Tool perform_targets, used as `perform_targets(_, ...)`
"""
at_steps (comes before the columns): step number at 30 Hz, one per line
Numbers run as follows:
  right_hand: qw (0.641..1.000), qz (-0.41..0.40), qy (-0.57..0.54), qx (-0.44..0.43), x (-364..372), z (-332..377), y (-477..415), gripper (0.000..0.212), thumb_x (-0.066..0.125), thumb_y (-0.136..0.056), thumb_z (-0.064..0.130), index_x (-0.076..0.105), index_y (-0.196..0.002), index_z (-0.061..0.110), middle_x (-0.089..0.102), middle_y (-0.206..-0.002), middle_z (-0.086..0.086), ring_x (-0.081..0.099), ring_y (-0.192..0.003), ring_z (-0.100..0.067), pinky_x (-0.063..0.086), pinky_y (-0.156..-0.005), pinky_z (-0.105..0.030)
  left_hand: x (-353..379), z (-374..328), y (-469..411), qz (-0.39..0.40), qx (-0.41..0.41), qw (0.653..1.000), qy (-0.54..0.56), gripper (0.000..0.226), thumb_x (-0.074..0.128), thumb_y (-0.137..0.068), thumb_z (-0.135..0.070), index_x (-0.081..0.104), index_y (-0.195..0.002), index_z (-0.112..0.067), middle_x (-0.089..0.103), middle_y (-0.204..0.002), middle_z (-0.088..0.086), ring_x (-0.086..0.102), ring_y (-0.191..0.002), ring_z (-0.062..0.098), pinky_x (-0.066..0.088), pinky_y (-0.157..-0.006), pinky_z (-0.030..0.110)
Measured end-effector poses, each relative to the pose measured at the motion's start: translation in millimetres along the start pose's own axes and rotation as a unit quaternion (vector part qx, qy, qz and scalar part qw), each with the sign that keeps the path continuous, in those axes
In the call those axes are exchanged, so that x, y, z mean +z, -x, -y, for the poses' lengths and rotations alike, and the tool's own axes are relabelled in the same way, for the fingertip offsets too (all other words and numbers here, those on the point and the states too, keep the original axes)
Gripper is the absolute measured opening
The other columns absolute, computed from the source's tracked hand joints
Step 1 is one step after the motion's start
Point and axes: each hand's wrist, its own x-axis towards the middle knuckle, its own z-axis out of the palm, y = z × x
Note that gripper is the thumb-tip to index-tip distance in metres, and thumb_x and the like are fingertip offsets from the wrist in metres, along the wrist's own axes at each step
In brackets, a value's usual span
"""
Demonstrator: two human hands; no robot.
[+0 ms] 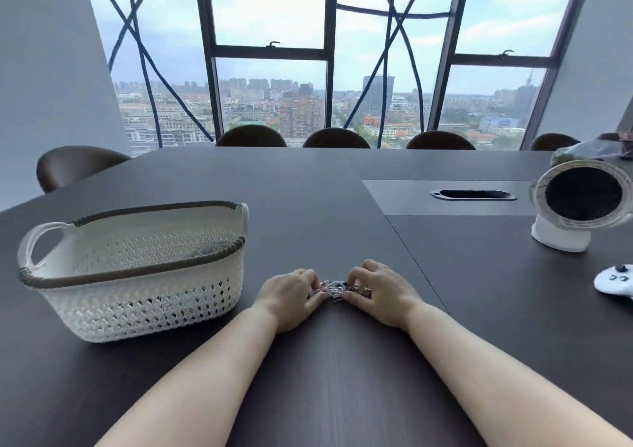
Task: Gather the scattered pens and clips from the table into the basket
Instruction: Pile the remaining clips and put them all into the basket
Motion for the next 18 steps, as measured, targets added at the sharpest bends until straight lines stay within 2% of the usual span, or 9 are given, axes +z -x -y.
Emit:
perform_targets(2,1.000,-0.009,0.012,0.004,0,3,2,0.028,0.051,-0.086,0.050,0.055,-0.097,0.025,0.057,-0.105,0.004,0.055,-0.097,-0.019,0.039,-0.076,-0.028,-1,-2,2,-0.015,-0.008,1.000,-0.020,0.036,0.040,-0.092,-0.048,0.055,-0.102,-0.016,0.062,-0.113,0.004,0.057,-0.106,0.024,0.041,-0.086,0.031)
perform_targets(8,0.998,-0.028,0.050,0.006,2,11,7,0.029,0.044,-0.093,0.040,0.052,-0.088,0.013,0.066,-0.096,-0.008,0.059,-0.090,-0.030,0.040,-0.072,-0.034,-4,-8,10,-0.020,-0.034,0.997,-0.063,0.038,0.033,-0.097,-0.041,0.054,-0.104,-0.010,0.061,-0.116,0.009,0.056,-0.109,0.029,0.042,-0.087,0.034)
perform_targets(11,1.000,-0.014,0.019,0.016,-1,16,15,0.025,0.044,-0.094,0.036,0.045,-0.079,0.016,0.061,-0.083,-0.009,0.051,-0.076,-0.027,0.039,-0.067,-0.034,-10,-10,22,-0.024,-0.047,0.998,-0.036,0.037,0.032,-0.097,-0.040,0.052,-0.105,-0.010,0.063,-0.114,0.010,0.057,-0.107,0.031,0.042,-0.083,0.033)
perform_targets(13,0.999,-0.014,-0.019,0.031,-6,19,20,0.027,0.046,-0.094,0.035,0.041,-0.073,0.019,0.053,-0.071,-0.002,0.046,-0.071,-0.024,0.038,-0.063,-0.033,-16,-10,32,-0.032,-0.038,0.999,-0.017,0.037,0.033,-0.097,-0.042,0.053,-0.103,-0.011,0.064,-0.110,0.009,0.058,-0.103,0.031,0.043,-0.079,0.033)
perform_targets(15,0.997,-0.040,-0.054,0.045,-14,27,23,0.033,0.047,-0.094,0.033,0.037,-0.064,0.021,0.046,-0.059,0.005,0.042,-0.066,-0.023,0.034,-0.055,-0.029,-31,-8,46,-0.071,-0.021,0.997,-0.002,0.036,0.033,-0.096,-0.044,0.052,-0.094,-0.012,0.065,-0.100,0.008,0.060,-0.095,0.031,0.042,-0.071,0.033)
perform_targets(18,0.989,-0.104,-0.100,0.028,-29,49,17,0.031,0.052,-0.092,0.029,0.041,-0.065,0.018,0.041,-0.052,0.009,0.042,-0.061,-0.024,0.030,-0.054,-0.030,-65,-11,61,-0.152,0.015,0.988,-0.019,0.036,0.034,-0.097,-0.043,0.052,-0.090,-0.012,0.065,-0.095,0.007,0.062,-0.087,0.030,0.037,-0.064,0.031)
